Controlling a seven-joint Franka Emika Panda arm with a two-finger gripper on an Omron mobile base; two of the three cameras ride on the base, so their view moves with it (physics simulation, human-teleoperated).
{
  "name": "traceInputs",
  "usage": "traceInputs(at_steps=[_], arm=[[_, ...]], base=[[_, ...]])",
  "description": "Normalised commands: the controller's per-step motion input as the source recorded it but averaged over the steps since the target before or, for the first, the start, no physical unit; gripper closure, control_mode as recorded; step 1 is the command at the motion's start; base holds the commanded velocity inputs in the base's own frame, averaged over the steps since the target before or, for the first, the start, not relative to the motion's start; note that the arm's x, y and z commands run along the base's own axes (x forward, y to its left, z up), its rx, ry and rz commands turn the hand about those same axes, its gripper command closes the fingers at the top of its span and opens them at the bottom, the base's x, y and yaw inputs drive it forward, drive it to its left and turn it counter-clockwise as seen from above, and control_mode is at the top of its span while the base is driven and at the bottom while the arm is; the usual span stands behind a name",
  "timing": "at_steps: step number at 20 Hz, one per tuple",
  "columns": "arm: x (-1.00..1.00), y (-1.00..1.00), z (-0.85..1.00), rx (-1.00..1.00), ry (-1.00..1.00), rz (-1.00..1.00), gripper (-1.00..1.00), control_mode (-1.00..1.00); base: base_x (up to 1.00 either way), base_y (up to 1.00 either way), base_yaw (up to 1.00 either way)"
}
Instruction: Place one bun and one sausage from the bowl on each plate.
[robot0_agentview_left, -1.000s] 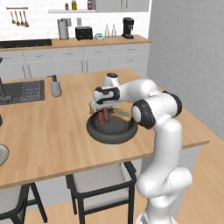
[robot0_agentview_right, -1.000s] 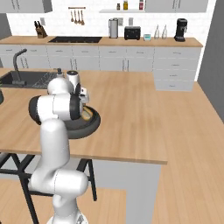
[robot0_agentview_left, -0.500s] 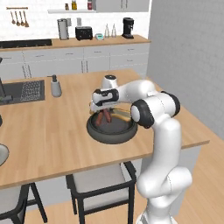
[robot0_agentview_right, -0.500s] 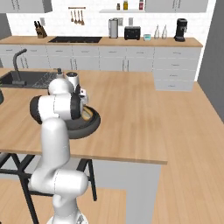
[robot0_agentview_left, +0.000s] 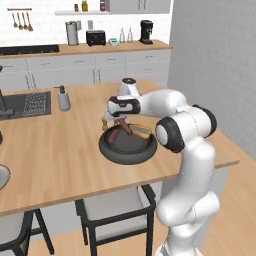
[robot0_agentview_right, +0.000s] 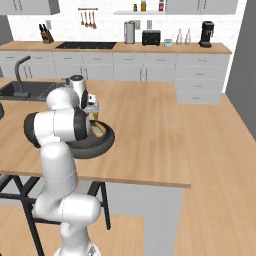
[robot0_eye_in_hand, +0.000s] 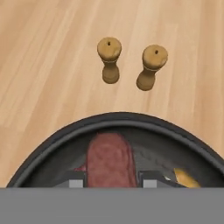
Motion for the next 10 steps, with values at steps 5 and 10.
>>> traceInputs(at_steps=[5,10], arm=[[-0.99,-0.28,1.0,0.0,-0.23,0.0,1.0,-1.0],[-1.0,-0.3,0.93,0.04,-0.02,-0.03,1.0,-1.0]], base=[[0.0,0.0,0.0],[0.0,0.0,0.0]])
